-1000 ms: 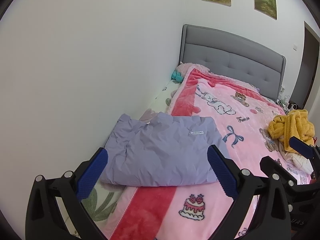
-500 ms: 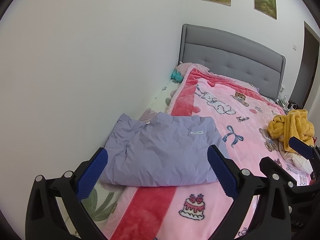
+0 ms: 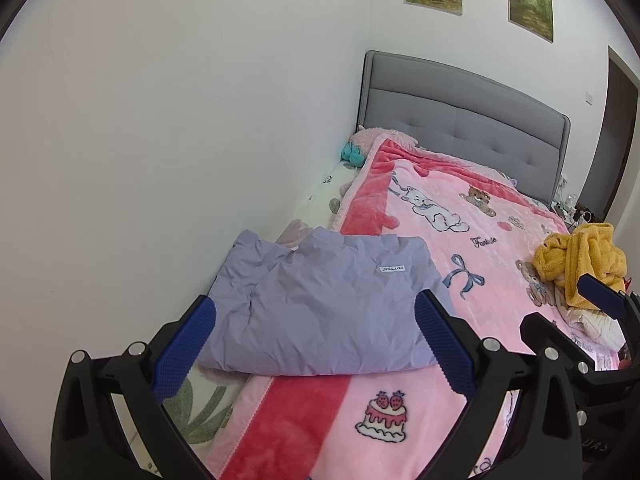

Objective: Fold large clothes

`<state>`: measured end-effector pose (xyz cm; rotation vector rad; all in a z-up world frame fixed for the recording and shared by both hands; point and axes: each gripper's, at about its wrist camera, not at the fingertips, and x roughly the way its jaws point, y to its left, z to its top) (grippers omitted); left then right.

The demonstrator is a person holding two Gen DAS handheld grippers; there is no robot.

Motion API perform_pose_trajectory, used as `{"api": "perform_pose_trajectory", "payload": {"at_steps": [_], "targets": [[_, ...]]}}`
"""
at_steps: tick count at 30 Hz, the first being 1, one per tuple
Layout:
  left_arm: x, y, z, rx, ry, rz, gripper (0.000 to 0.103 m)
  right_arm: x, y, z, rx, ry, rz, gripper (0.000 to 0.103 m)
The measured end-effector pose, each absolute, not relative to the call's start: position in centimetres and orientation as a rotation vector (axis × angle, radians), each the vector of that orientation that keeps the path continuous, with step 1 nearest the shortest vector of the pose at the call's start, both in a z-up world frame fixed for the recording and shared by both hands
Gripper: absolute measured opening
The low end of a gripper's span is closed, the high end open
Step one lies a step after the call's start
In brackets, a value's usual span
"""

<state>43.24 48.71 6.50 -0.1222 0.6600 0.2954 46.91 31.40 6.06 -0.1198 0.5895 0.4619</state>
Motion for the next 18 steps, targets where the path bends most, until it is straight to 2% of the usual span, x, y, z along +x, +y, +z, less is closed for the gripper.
{"api": "perform_pose_trajectory", "payload": {"at_steps": [18], "targets": [[43.41, 49.10, 7.13, -0.135, 0.658, 0.289, 0.098, 46.58, 31.75, 6.62, -0.121, 0.572, 0.459, 0.095]]}}
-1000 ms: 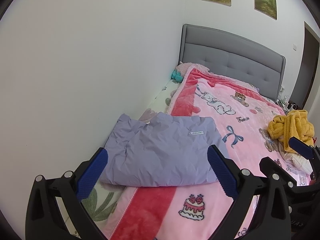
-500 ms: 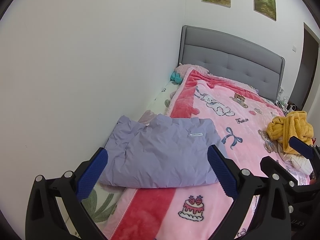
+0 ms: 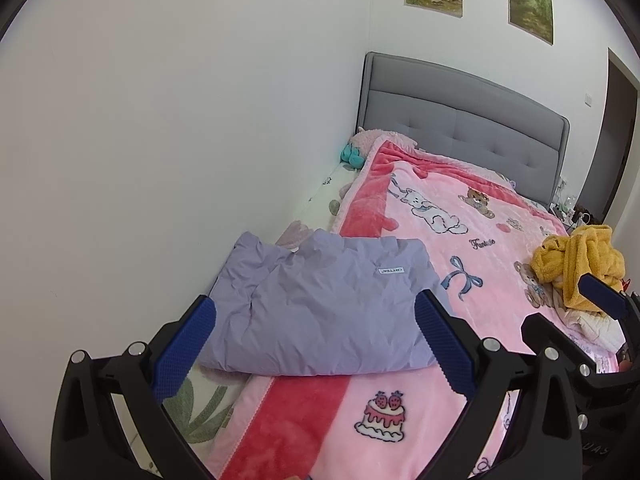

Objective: Fold large clothes

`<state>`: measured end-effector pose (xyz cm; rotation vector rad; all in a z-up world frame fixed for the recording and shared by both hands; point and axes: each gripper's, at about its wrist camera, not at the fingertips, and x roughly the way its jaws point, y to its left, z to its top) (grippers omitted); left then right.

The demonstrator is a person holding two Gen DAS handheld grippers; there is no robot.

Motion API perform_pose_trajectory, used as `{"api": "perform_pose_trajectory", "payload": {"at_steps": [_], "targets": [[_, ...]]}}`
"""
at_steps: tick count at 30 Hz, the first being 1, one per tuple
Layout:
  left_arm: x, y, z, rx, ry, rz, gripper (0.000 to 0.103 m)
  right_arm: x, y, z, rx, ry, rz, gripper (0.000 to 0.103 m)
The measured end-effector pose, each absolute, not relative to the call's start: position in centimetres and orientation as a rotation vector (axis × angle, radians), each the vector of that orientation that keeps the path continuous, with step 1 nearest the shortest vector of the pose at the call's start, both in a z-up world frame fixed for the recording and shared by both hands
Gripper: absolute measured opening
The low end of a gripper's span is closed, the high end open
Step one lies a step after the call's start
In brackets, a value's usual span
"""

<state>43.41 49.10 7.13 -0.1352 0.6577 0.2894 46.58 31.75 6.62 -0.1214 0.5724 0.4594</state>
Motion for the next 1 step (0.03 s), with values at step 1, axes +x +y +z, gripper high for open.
{"api": "perform_pose_trajectory", "payload": {"at_steps": [1], "targets": [[43.44, 49.21, 7.20, -0.136, 0.656, 0.289, 0.098, 46.61, 31.73, 6.61, -0.122, 0.573, 0.461, 0.095]]}}
